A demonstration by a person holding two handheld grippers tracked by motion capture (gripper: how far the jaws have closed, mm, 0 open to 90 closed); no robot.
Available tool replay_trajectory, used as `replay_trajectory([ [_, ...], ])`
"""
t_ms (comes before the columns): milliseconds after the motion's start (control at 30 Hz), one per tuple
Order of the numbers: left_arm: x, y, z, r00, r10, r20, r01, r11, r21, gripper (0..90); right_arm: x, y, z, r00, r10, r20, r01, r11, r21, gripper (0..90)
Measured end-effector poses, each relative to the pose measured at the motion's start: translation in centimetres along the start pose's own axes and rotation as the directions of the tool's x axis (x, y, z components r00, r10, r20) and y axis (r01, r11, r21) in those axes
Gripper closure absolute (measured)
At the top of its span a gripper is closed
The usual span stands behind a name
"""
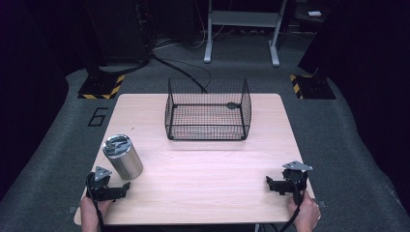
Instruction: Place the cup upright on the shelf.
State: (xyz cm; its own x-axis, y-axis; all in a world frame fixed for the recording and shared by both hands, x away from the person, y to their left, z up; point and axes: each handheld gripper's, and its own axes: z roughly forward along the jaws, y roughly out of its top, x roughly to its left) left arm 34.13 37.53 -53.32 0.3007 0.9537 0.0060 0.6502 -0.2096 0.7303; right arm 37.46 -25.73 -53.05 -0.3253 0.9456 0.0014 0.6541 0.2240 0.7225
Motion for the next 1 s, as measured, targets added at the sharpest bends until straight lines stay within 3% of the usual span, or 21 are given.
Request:
replay_trajectory([
  [267,-0.12,-0.01,-0.05,1.0,0.002,-0.005,-0.002,1.0,0.001,0.0,-0.01,0.0,0.0,1.0,-0.001,0.0,0.001,1.0,0.0,0.0],
  [467,0.05,0.01,0.05,0.9999,-0.007,0.015,0.007,1.0,0.001,0.0,0.0,0.01,0.0,1.0,-0.001,0.0,0.001,1.0,0.0,0.0],
  [567,0.4,0.11,-0.1,0.9982,0.044,0.041,-0.045,0.9988,0.018,0.0,0.0,0.02,0.0,1.0,-0.001,0.0,0.001,1.0,0.0,0.0],
  [1000,0.28,-0.01,-0.11,0.999,0.033,0.03,-0.033,0.9994,0.007,0.0,0.03,0.02,-0.01,1.0,0.0,0.001,0.0,1.0,0.001,0.0],
])
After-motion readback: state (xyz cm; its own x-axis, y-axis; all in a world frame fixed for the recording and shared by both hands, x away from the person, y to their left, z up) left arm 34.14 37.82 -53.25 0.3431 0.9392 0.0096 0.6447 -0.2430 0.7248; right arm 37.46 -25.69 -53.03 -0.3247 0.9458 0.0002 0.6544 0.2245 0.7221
